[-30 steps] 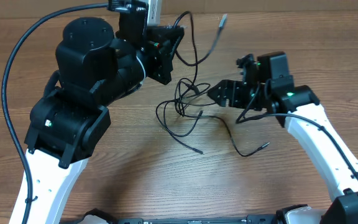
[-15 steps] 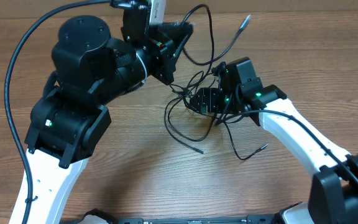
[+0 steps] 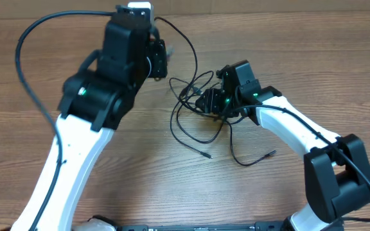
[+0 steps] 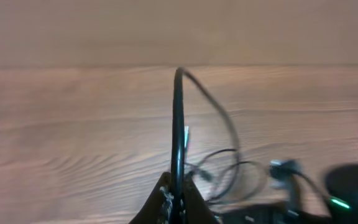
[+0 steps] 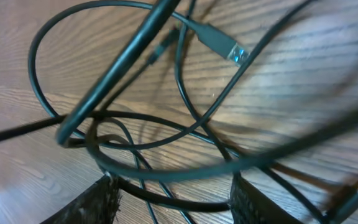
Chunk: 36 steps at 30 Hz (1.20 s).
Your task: Untangle cables
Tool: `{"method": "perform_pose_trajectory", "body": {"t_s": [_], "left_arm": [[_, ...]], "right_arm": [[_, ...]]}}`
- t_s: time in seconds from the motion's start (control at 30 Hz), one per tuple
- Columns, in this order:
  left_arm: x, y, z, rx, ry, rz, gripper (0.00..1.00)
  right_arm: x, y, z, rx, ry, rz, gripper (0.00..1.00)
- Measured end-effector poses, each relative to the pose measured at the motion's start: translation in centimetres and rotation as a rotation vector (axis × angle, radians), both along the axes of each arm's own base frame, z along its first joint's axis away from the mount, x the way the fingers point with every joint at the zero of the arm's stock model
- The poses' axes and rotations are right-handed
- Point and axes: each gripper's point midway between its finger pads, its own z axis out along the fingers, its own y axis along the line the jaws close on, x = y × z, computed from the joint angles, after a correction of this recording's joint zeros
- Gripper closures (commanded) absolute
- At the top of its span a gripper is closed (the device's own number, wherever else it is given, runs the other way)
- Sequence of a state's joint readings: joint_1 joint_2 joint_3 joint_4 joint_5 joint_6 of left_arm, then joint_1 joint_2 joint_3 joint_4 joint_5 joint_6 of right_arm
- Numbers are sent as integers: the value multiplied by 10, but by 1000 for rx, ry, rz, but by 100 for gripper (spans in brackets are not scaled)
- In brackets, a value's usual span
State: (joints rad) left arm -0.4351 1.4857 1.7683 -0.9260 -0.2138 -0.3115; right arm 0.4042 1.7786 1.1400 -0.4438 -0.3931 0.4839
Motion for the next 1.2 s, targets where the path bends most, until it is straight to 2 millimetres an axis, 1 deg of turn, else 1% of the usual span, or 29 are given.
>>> {"method": "perform_pose_trajectory", "body": {"t_s": [0.13,0.2,0.23,0.3,0.33,0.53,0.6,0.7,0.77,0.9,1.03,1.13,1.2], "left_arm": [[15,8,-26,64,56,53,95],[19,8,-39,89,86,63,92],[21,8,-45,98,103,67,88],[23,9,-57,116,135,71,74],[23,9,-64,126,160,75,72],[24,9,-103,170,280,90,73],[23,9,-114,179,315,98,72],[22,8,-122,174,340,108,71],[21,4,-123,146,353,98,70],[16,-8,-126,89,384,56,70],[13,-14,-131,46,410,50,70],[6,-14,-147,32,458,70,69],[1,-13,-159,28,488,86,63]], "right_arm": [[-6,7,-2,3,11,19,44],[-11,8,-3,-1,29,27,38],[-16,8,-6,-9,51,30,35],[-21,6,-9,-19,75,30,34],[-24,5,-10,-24,87,33,34],[-27,4,-12,-38,81,65,33],[-25,5,-11,-41,57,87,28],[-14,7,-6,-46,-22,114,25],[-4,8,-3,-56,-77,118,25],[11,9,4,-65,-161,117,34],[8,6,0,-85,-151,123,34],[6,5,-2,-93,-143,125,35],[5,5,-4,-93,-148,127,35]]}}
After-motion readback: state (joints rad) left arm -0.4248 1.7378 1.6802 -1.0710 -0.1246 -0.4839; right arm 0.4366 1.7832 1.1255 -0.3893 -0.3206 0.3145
